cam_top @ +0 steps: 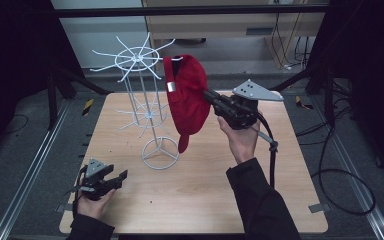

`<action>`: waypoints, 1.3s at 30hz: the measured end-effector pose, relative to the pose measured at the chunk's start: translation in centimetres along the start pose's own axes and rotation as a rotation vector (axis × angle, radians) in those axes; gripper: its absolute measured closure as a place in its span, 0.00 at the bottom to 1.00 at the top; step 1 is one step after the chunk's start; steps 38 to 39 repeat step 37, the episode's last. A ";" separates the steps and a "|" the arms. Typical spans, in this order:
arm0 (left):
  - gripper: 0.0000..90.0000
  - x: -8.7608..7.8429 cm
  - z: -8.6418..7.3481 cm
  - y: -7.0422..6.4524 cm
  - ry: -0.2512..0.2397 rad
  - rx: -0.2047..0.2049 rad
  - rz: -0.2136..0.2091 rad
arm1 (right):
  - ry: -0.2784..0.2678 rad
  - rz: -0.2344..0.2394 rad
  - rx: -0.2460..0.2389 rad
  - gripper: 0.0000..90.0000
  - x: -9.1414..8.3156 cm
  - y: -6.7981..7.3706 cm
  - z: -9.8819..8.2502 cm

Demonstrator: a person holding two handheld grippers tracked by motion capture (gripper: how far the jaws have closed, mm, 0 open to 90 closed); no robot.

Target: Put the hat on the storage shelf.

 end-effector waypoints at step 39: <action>0.31 0.7 -0.4 0.0 0.027 -0.002 -0.017 | 0.279 -0.300 0.078 0.22 -11.8 -13.0 -20.1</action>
Point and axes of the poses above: each handheld gripper's, and its own axes: x roughly forward along the jaws, z roughly out of its top, y roughly to its left, the point moved 9 cm from there along x, roughly forward along the jaws, and after that the axes turned 8 degrees about x, right-handed, at the moved point
